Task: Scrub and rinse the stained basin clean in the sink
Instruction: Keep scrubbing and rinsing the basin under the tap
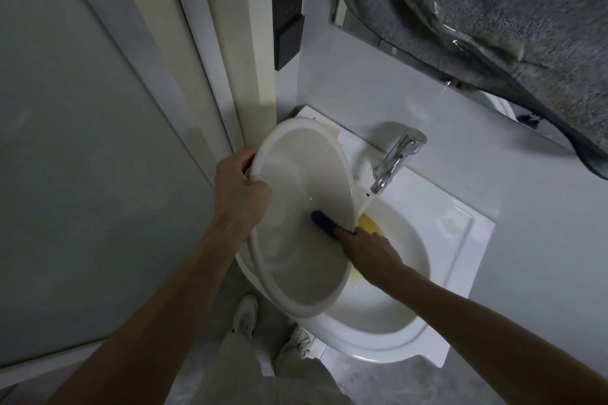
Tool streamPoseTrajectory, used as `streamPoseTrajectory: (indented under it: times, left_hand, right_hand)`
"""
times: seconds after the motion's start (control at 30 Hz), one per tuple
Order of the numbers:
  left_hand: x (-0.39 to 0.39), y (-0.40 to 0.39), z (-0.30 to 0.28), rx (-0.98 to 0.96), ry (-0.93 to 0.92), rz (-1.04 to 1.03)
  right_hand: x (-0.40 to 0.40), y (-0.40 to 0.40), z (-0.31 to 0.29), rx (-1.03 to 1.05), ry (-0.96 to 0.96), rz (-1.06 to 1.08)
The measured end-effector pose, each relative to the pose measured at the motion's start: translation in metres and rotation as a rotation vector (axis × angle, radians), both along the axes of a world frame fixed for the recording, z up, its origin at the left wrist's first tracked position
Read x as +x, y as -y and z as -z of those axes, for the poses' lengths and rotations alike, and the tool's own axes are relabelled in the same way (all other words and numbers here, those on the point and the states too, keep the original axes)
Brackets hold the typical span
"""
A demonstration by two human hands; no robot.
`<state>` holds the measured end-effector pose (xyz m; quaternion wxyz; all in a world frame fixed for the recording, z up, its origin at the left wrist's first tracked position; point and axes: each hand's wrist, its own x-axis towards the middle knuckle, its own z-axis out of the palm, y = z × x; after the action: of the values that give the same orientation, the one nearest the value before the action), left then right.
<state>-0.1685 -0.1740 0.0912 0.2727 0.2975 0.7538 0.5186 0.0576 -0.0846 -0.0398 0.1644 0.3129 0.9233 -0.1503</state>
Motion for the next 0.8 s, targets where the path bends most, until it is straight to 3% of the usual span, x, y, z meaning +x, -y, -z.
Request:
streamPoseTrajectory:
  times: [0.1, 0.2, 0.27, 0.4, 0.53, 0.63, 0.67, 0.77, 0.8]
  left_hand:
    - [0.0, 0.001, 0.0, -0.034, -0.012, 0.019]
    - [-0.002, 0.008, 0.003, -0.039, -0.028, 0.008]
    - [-0.005, 0.01, 0.002, -0.042, -0.01, -0.014]
    - [-0.006, 0.012, 0.0, -0.048, 0.015, -0.02]
    - [-0.007, 0.016, 0.005, -0.056, 0.042, -0.057]
    - [-0.006, 0.013, 0.007, -0.072, 0.038, -0.041]
    - [-0.006, 0.013, 0.008, -0.079, 0.032, -0.04]
    - [-0.009, 0.012, 0.013, -0.066, 0.04, -0.083]
    - [-0.01, 0.011, 0.013, -0.067, 0.04, -0.09]
  right_hand:
    - [-0.008, 0.016, -0.003, -0.312, -0.031, -0.124]
    - [-0.002, -0.005, 0.002, -0.069, -0.006, 0.107]
    - [0.005, -0.012, 0.007, 0.095, 0.026, 0.06]
    - [0.0, 0.014, -0.001, -0.32, -0.087, -0.124]
    - [0.004, -0.002, 0.008, -0.037, -0.026, 0.042]
    - [-0.001, 0.022, 0.01, -0.364, -0.059, 0.008]
    - [-0.002, 0.028, 0.009, -0.387, -0.05, -0.045]
    - [0.002, 0.017, 0.015, -0.159, -0.049, 0.123]
    - [0.004, 0.015, 0.017, -0.18, -0.062, 0.159]
